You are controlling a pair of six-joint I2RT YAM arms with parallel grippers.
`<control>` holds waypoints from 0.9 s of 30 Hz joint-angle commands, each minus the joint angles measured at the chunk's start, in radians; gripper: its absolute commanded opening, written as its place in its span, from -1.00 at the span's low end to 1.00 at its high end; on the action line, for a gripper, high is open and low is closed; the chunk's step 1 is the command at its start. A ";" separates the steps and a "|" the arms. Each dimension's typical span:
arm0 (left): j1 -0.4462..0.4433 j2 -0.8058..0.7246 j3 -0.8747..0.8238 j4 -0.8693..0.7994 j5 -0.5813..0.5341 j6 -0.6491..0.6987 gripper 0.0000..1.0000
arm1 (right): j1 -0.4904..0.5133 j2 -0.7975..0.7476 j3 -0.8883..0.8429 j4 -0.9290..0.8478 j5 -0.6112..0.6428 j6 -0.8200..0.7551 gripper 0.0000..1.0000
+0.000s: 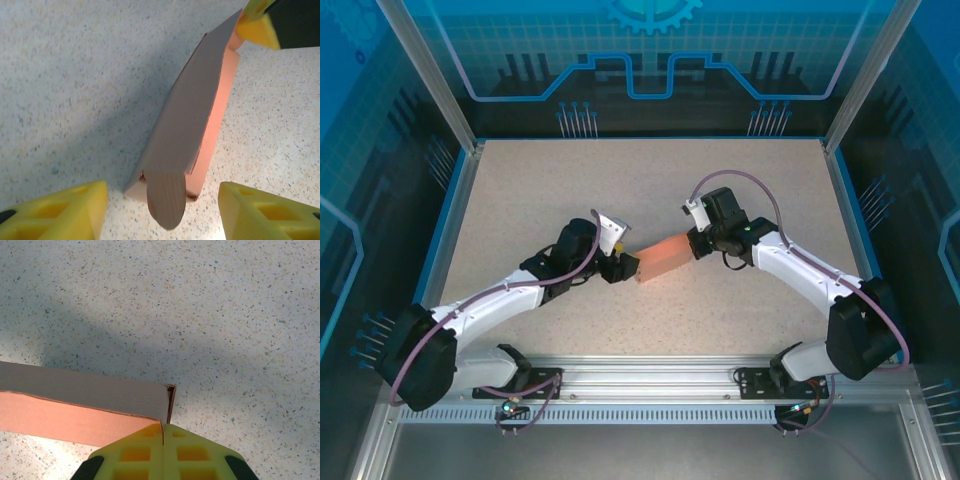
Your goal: Fold the paper box
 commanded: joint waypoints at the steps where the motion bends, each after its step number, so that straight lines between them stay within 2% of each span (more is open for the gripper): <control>1: -0.012 -0.023 0.003 -0.070 -0.036 -0.032 0.12 | 0.015 0.018 0.018 -0.024 0.012 0.011 -1.00; 4: -0.014 -0.004 0.029 -0.082 -0.035 -0.013 -0.11 | 0.017 0.023 0.020 -0.023 0.010 0.012 -1.00; 10: -0.018 0.036 0.072 -0.107 -0.036 0.015 -0.43 | 0.018 0.023 0.020 -0.023 0.012 0.012 -1.00; 17: -0.018 0.057 0.083 -0.105 -0.037 0.023 -0.62 | 0.018 0.025 0.018 -0.024 0.013 0.009 -1.00; 27: -0.023 0.058 0.100 -0.124 -0.057 -0.002 -0.78 | 0.019 0.017 0.017 -0.023 0.016 0.016 -1.00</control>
